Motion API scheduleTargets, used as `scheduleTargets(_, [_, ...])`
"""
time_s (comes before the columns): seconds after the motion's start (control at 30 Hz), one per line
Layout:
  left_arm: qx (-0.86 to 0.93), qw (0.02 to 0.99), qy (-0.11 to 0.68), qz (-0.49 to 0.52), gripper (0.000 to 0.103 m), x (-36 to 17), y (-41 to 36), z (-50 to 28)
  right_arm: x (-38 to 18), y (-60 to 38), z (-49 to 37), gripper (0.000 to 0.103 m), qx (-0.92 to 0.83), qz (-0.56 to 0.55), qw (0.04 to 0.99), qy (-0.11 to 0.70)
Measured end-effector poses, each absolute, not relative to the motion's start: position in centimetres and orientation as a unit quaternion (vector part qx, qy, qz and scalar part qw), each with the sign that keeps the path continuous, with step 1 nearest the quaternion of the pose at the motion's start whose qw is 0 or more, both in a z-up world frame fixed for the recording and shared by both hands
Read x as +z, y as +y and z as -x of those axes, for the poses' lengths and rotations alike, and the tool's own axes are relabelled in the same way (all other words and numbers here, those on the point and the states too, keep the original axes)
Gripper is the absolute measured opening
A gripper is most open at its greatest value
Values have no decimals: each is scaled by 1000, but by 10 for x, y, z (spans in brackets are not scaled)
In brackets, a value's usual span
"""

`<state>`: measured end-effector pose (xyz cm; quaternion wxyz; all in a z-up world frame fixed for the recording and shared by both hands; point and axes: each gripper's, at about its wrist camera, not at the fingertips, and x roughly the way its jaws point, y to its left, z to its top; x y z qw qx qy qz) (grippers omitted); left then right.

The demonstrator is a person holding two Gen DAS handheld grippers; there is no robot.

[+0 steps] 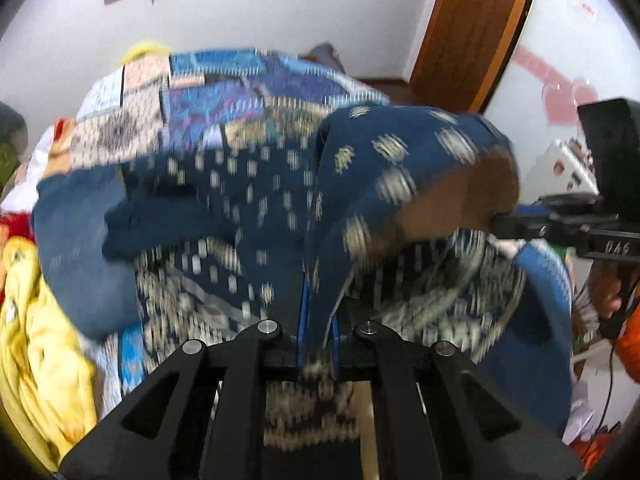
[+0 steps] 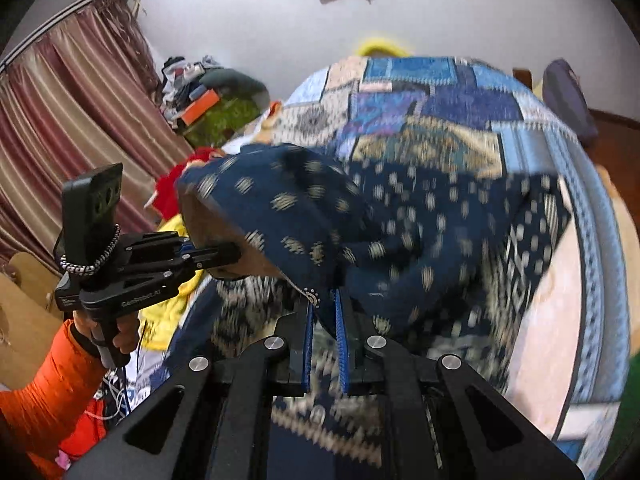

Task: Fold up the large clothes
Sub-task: 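Lift the hood end with both tools and fold it toward the hem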

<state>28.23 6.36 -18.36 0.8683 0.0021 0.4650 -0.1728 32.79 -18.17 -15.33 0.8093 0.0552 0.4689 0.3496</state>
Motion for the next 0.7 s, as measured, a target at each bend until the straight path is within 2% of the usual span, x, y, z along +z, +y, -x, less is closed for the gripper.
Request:
scheduleTargets(0.17, [-155, 854, 495, -16, 9, -209, 68, -251, -168, -192, -299, 8, 333, -36, 808, 485])
scheduleTargets(0.3, [-147, 849, 508, -13, 21, -217, 77, -231, -169, -201, -288, 8, 321, -25, 809, 491])
scheduleTargets(0.4, [-133, 854, 503, -24, 28, -212, 83, -224, -165, -207, -286, 8, 313, -15, 813, 490])
scheduleTargets(0.6, [-105, 871, 480, -24, 29, -192, 98, -224, -148, -216, -281, 8, 313, -13, 818, 482])
scheduleTargets(0.7, [-94, 883, 460, -13, 39, -180, 104, -235, -139, -214, -283, 8, 299, 6, 834, 464])
